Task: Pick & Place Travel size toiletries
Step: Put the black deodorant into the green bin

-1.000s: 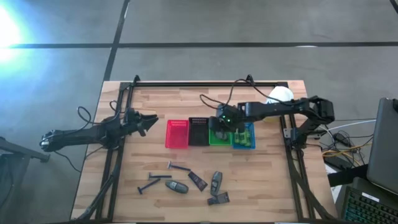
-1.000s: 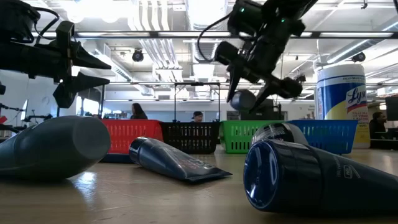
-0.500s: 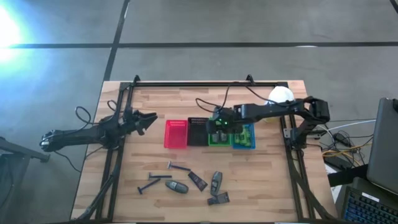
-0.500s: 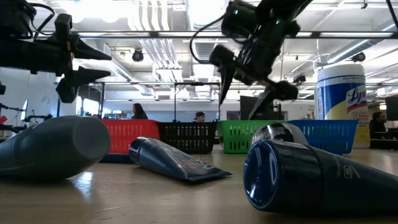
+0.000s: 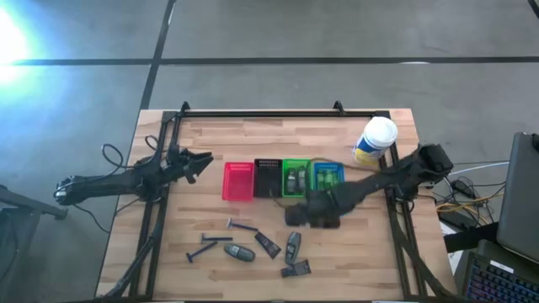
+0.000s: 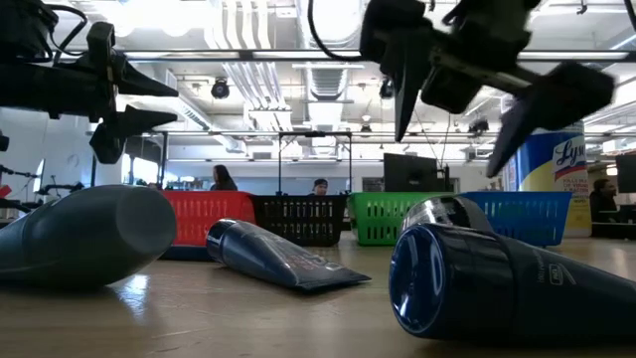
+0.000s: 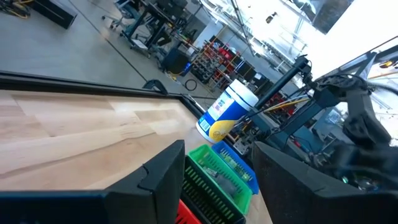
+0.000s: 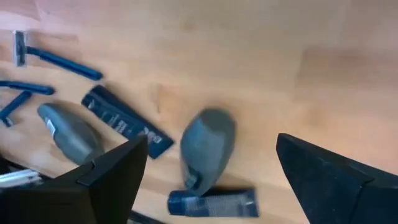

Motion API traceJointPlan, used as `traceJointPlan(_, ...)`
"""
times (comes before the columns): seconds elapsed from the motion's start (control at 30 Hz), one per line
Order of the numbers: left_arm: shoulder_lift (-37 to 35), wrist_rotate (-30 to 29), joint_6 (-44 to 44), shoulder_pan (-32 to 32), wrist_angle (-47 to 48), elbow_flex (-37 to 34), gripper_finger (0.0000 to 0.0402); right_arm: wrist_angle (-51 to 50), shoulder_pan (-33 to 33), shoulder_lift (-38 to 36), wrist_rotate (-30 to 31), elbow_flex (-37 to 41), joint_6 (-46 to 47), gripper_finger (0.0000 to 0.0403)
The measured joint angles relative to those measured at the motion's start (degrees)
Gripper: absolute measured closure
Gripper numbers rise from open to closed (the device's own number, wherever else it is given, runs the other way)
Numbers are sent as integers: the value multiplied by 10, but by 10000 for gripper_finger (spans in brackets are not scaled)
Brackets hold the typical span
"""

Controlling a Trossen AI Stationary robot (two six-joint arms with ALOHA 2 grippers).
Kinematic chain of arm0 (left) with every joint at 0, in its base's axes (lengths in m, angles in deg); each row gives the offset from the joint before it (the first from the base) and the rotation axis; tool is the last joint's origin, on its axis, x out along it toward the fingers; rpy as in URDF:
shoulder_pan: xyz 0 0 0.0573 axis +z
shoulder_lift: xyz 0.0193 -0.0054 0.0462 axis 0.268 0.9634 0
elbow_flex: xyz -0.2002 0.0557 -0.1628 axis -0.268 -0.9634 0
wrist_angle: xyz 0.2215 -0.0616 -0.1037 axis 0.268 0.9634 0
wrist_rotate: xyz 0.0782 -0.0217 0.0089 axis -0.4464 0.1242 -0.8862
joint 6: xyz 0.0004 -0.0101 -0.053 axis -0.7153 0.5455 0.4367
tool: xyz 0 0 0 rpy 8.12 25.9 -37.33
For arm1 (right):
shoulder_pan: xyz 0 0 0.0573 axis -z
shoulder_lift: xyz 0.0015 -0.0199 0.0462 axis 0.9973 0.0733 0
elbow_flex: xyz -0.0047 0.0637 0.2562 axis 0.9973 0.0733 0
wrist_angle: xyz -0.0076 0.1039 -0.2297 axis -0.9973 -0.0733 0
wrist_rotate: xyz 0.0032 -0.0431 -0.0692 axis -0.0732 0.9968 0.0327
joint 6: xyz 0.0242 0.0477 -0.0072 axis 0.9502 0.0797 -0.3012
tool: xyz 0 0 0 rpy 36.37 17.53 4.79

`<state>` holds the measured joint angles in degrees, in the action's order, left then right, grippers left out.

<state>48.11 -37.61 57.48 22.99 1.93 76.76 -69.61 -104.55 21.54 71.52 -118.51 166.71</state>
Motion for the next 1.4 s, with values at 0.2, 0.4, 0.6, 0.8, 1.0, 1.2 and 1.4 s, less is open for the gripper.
traceJointPlan(0.2,0,0,-38,0,0,0,209,31,-34,54,11,0,52,67)
traceJointPlan(0.4,0,2,-20,0,0,0,209,37,-39,106,11,-43,12,64)
traceJointPlan(0.6,0,2,-15,0,0,0,209,-12,-41,170,-8,-99,-35,55)
traceJointPlan(0.8,0,2,-16,0,1,0,209,-46,-47,203,-23,-135,-120,76)
traceJointPlan(1.0,0,2,-7,0,14,0,209,-80,-59,190,-18,-134,-133,119)
traceJointPlan(1.2,0,2,4,0,15,0,209,-135,-94,178,-21,-124,-89,144)
traceJointPlan(1.4,1,2,35,0,15,0,209,-132,-110,177,11,-109,-50,138)
